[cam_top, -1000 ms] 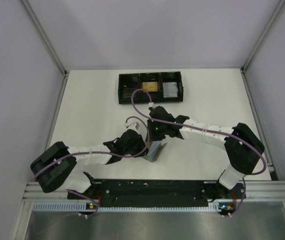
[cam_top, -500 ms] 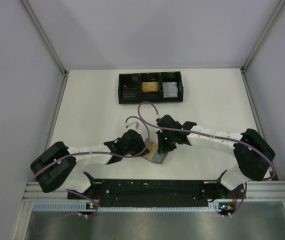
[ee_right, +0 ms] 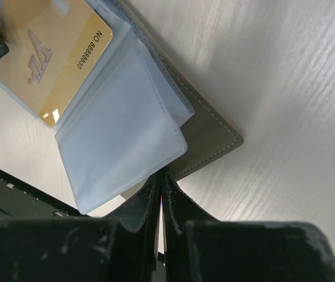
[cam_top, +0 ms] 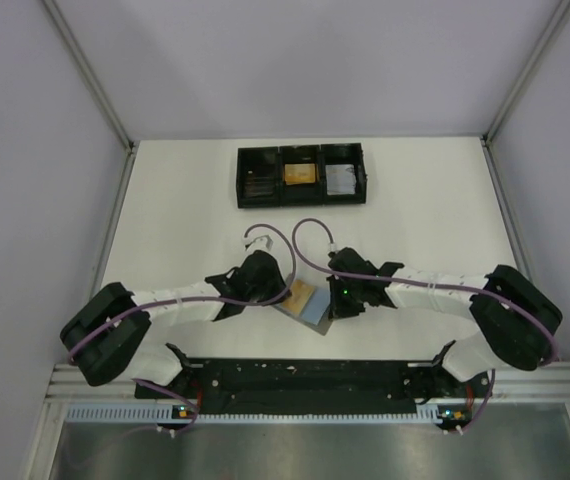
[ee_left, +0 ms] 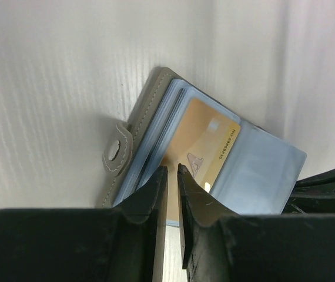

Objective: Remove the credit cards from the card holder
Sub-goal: Open the card holder at the center of the board.

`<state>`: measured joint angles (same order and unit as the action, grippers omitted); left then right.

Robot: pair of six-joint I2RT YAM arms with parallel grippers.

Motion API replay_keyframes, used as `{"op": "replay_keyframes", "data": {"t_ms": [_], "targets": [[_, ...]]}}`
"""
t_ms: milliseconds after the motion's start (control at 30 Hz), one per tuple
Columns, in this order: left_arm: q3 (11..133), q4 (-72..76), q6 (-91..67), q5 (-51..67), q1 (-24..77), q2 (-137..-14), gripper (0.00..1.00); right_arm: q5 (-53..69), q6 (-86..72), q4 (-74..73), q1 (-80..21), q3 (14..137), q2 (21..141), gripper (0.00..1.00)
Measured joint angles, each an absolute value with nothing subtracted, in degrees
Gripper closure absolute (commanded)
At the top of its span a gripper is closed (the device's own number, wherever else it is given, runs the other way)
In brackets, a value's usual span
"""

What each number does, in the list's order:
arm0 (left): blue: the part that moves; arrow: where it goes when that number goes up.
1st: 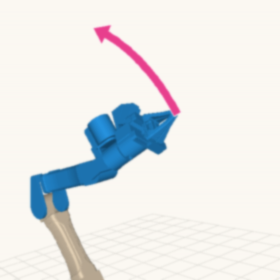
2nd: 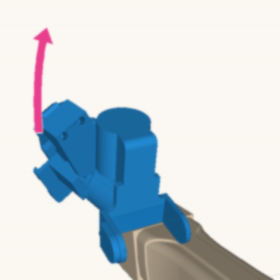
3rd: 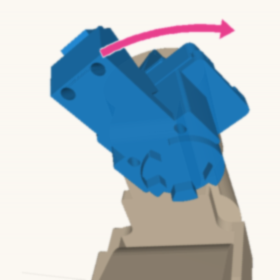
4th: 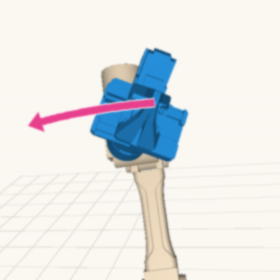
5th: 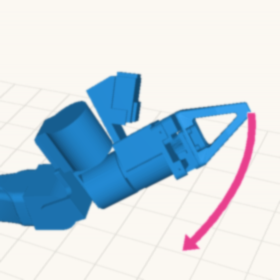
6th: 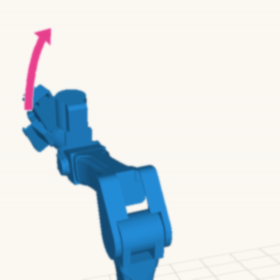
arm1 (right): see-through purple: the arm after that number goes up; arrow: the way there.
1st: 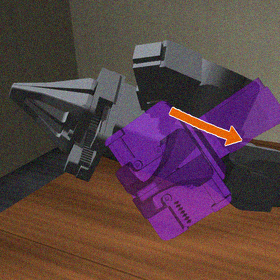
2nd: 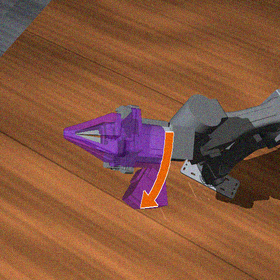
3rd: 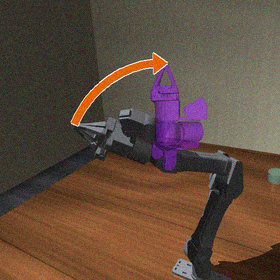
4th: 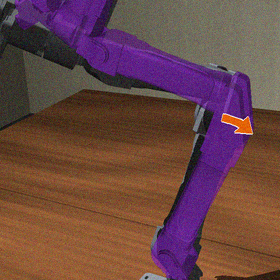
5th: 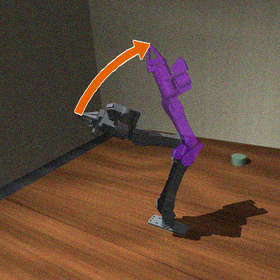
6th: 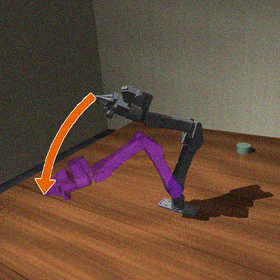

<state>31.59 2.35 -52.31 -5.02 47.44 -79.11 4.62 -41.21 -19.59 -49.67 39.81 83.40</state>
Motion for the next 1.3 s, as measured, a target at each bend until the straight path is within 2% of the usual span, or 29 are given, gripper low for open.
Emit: {"op": "replay_keyframes", "data": {"t_ms": [367, 667, 867, 1067, 1300], "targets": [[29.23, 1.52, -52.56, -5.67, 45.47, -76.01, 0.82, 8.32, -35.88, -16.1, -45.78, 46.87, 91.77, 0.98], [26.94, 1.23, -53.84, -7.09, 45.45, -72.66, 0.82, 3.36, -23.42, -14.98, -41.5, 57.25, 99.77, 0.98], [27.44, 0.91, -53.32, -7.88, 44.93, -72.2, 0.82, 2.68, -20.34, -16.86, -41.34, 57.47, 98.83, 0.96], [32.27, 0.36, -51.48, -7.79, 44.6, -73.17, 0.82, 1.48, -19.92, -19.57, -41.34, 57.78, 92.36, 0.94], [34.92, 0.4, -50.15, -7.79, 44.21, -75.24, 0.82, 3.49, -20.45, -19.42, -41.32, 61.43, 86.85, 0.82]]}}
